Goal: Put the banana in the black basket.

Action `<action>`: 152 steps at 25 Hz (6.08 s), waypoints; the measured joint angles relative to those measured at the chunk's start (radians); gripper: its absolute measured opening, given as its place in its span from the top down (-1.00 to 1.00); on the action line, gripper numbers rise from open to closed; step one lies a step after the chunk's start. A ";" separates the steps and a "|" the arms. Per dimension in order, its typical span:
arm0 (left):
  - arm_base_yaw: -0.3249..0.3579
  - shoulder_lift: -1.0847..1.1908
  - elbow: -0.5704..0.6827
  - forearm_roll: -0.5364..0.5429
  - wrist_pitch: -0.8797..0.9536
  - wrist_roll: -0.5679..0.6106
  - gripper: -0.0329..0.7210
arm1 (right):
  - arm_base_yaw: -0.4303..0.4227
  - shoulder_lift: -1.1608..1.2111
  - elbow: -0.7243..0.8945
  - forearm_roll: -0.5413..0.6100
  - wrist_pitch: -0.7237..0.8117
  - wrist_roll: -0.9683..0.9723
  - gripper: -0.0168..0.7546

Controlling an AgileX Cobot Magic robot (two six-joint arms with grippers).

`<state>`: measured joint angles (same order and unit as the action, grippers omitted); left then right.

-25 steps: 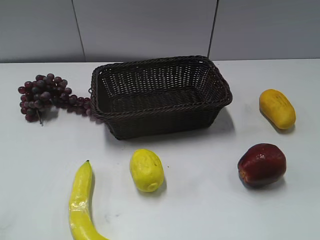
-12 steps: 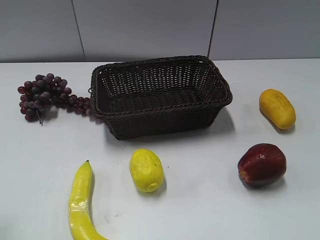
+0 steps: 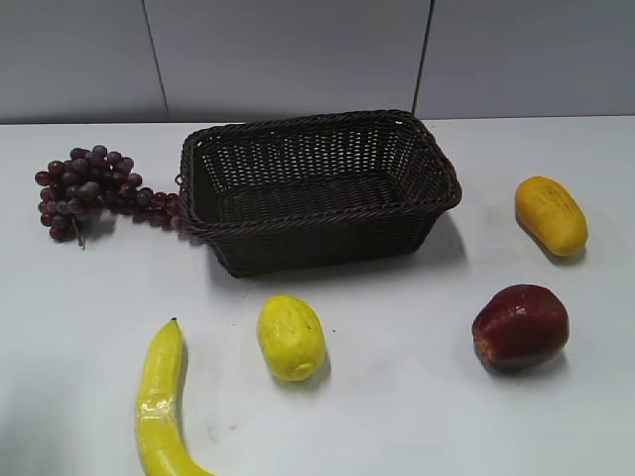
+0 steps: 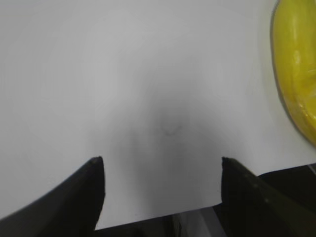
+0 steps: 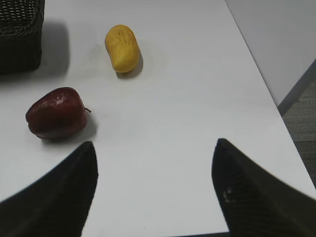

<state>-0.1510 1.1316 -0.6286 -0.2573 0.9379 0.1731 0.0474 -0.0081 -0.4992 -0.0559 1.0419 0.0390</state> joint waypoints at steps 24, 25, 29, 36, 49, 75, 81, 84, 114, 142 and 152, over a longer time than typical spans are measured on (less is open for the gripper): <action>-0.521 0.665 -0.213 -0.050 -0.217 -0.328 -0.53 | 0.000 0.000 0.000 0.000 0.000 0.000 -0.47; -0.521 0.673 -0.213 -0.050 -0.217 -0.331 -0.52 | 0.000 0.000 0.000 0.000 0.000 0.000 -0.47; -0.521 0.687 -0.215 -0.049 -0.218 -0.335 -0.27 | 0.000 0.000 0.000 0.000 0.000 0.000 -0.47; -0.521 0.687 -0.236 -0.015 -0.172 -0.338 0.11 | 0.000 0.000 0.000 0.000 0.000 0.000 -0.47; -0.521 0.641 -0.843 0.429 0.098 -0.071 0.11 | 0.000 0.000 0.000 0.000 0.000 0.000 -0.47; -0.521 1.075 -1.214 0.526 -0.397 0.185 -0.43 | 0.000 0.000 0.000 0.000 0.000 0.000 -0.47; -0.521 1.054 -1.215 0.522 -0.291 0.185 -0.76 | 0.000 0.000 0.000 0.000 0.000 0.000 -0.47; -0.521 1.009 -1.215 0.522 -0.207 0.185 -0.75 | 0.000 0.000 0.000 0.000 0.000 0.000 -0.47; 0.072 0.567 -0.947 0.132 0.280 -0.002 -0.62 | 0.000 0.000 0.000 0.000 0.000 0.000 -0.47; 0.161 -0.325 0.063 0.133 0.156 -0.002 -0.56 | 0.000 0.000 0.000 0.000 0.000 0.000 -0.47; 0.161 -0.642 0.138 0.126 0.147 -0.002 -0.56 | 0.000 0.000 0.000 0.000 0.000 0.001 -0.47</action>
<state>0.0103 0.4891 -0.4908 -0.1310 1.0846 0.1710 0.0474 -0.0081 -0.4992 -0.0559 1.0419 0.0399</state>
